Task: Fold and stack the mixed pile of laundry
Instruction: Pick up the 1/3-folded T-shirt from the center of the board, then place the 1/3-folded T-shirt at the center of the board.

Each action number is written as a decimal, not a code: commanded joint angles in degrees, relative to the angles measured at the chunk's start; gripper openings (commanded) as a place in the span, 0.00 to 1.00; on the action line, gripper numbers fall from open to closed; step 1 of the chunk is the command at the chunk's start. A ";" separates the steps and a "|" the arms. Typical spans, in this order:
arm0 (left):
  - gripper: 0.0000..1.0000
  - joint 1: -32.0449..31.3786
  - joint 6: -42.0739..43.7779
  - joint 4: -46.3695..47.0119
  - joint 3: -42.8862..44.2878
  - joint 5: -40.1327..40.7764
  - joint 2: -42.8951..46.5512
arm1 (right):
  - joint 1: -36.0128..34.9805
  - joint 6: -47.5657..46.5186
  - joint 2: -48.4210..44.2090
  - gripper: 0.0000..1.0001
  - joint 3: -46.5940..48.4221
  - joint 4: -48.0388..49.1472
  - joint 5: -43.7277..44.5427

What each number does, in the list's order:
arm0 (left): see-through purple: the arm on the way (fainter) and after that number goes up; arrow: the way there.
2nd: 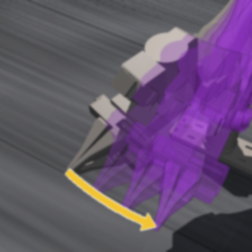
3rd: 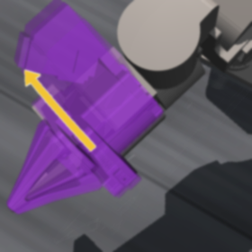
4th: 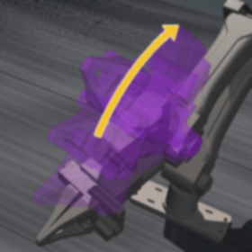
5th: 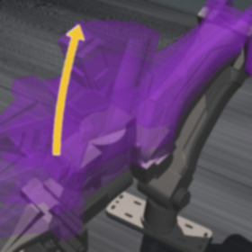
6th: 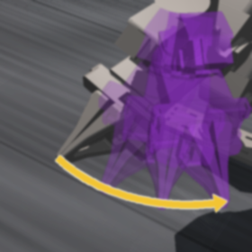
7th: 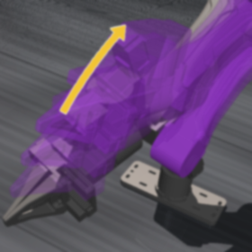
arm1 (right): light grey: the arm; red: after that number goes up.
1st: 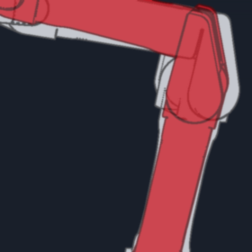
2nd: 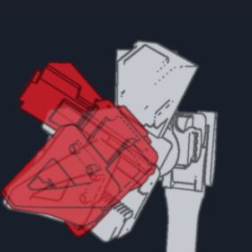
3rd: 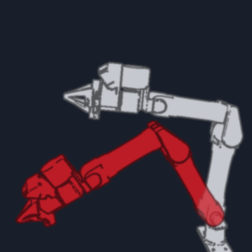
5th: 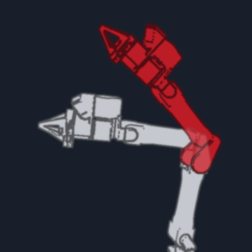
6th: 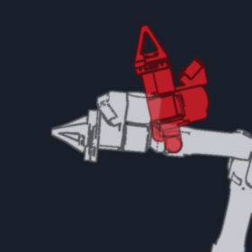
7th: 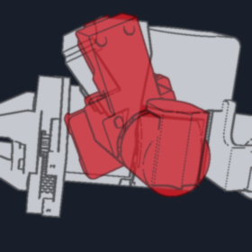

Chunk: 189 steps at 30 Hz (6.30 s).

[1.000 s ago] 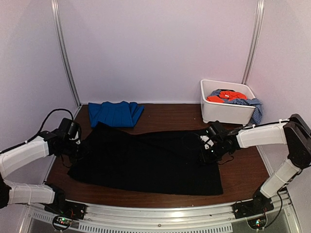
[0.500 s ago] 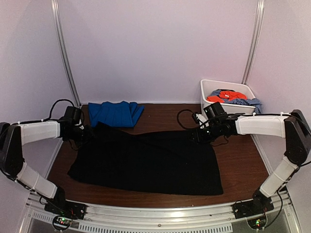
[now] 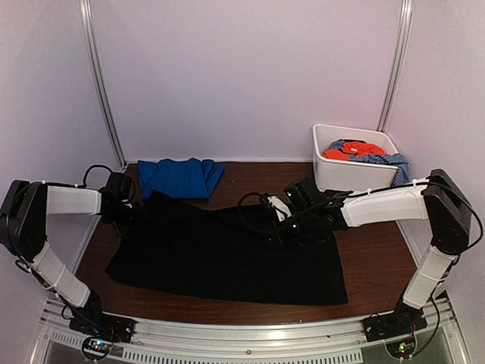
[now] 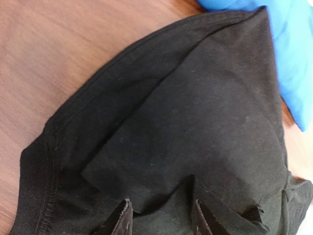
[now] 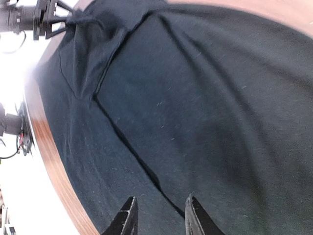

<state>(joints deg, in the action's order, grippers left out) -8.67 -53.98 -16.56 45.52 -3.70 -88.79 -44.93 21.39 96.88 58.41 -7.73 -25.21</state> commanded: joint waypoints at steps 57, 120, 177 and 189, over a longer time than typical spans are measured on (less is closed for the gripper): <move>0.00 1.46 -7.20 23.12 21.93 -6.14 -15.09 | -7.38 -0.51 12.61 0.27 -5.47 4.87 -0.14; 0.00 1.50 -5.88 33.72 30.83 -11.34 -27.13 | 27.88 -8.71 16.54 0.39 7.73 8.21 25.97; 0.00 1.64 -12.45 29.67 12.59 -13.48 0.84 | 28.85 -7.58 -6.86 0.00 -6.11 11.94 18.09; 0.00 1.20 -9.92 23.59 5.14 -8.32 11.18 | 28.84 -6.66 -8.80 0.00 -8.59 11.61 18.63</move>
<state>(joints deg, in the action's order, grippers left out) -7.55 -65.63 6.02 50.72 -14.55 -75.72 -16.58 13.91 87.02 49.19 3.38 -8.03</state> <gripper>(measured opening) 0.019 0.012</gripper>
